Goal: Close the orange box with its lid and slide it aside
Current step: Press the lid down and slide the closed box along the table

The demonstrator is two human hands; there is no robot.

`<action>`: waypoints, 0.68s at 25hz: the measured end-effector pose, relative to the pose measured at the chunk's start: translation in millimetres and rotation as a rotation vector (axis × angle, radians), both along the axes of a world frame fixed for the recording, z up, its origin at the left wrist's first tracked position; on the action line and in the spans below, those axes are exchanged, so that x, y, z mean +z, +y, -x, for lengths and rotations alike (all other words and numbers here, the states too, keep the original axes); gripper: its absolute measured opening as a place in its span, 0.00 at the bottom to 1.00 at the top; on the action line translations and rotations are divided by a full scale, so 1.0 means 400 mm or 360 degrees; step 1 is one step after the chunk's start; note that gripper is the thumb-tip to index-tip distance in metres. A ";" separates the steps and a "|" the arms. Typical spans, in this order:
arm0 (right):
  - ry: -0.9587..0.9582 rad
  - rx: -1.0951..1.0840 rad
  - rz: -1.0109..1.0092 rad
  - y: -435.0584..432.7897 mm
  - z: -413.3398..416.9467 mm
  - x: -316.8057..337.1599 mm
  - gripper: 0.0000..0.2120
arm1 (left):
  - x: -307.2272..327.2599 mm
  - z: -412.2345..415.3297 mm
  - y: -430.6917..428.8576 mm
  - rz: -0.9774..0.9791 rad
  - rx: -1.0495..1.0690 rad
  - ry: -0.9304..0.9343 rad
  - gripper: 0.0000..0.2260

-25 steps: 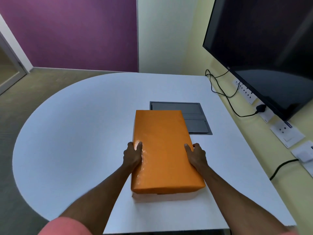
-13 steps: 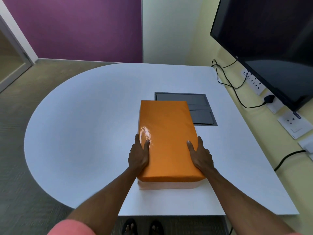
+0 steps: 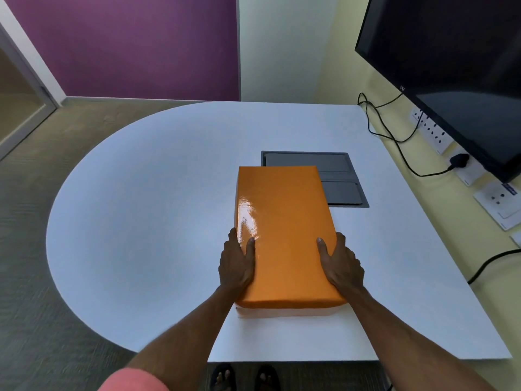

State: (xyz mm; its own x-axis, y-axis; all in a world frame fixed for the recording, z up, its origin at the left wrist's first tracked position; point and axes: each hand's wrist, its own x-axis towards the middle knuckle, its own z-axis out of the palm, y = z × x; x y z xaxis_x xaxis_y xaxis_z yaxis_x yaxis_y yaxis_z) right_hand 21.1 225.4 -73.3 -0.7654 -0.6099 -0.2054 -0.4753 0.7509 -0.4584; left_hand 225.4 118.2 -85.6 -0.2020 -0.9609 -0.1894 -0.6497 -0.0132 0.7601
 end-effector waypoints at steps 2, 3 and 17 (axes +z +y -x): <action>0.0020 -0.0056 -0.0039 0.000 0.002 0.010 0.34 | 0.007 -0.003 -0.015 0.0004 0.0006 -0.0052 0.27; 0.0063 -0.0040 -0.0046 -0.006 0.005 0.019 0.35 | 0.013 -0.002 -0.032 0.0011 0.0010 -0.0089 0.27; 0.0122 0.0823 -0.0420 -0.303 0.119 0.122 0.48 | 0.089 0.135 -0.266 0.0126 -0.0779 -0.0719 0.43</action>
